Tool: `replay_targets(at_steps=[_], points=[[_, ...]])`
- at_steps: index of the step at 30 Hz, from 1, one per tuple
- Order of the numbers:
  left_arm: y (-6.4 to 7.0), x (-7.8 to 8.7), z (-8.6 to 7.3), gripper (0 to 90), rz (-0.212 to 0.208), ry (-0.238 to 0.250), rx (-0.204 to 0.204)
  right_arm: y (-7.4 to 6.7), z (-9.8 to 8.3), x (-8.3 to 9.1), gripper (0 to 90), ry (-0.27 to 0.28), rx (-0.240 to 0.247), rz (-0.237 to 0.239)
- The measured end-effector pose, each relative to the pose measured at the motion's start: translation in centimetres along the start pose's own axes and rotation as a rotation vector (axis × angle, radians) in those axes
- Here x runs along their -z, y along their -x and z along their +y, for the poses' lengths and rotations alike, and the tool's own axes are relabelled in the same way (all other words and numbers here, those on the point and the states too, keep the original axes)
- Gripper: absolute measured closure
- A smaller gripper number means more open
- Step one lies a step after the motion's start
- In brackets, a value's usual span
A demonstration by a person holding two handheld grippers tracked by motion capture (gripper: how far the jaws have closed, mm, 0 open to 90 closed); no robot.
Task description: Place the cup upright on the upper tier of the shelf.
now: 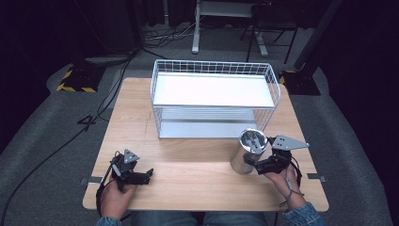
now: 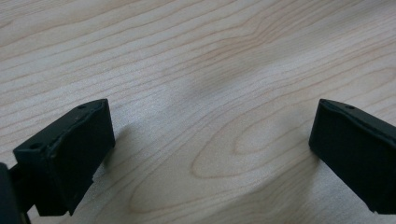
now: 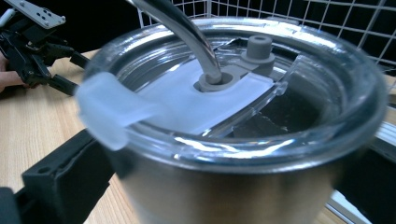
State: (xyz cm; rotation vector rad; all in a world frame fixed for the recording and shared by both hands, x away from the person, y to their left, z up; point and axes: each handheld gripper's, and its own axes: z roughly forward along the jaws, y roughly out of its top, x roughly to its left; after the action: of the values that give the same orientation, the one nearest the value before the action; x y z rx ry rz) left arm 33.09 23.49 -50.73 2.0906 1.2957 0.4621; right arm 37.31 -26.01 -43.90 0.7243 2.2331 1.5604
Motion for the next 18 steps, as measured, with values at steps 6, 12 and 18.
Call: replay_targets(at_steps=[6, 12, 18], points=[[0.0, 0.0, 0.0, 0.5, 0.0, -0.001, 0.0, 0.1, -0.6, -1.0, 0.0, 0.001, -0.016, 0.005], [0.0, 0.0, 0.0, 0.5, 0.0, -0.001, 0.0, 0.3, -1.4, -2.1, 0.0, -0.031, -0.034, 0.017], [0.0, 0.0, 0.0, 0.5, 0.0, -0.001, 0.0, 0.5, -1.6, -2.0, 2.0, -0.027, -0.032, 0.031]])
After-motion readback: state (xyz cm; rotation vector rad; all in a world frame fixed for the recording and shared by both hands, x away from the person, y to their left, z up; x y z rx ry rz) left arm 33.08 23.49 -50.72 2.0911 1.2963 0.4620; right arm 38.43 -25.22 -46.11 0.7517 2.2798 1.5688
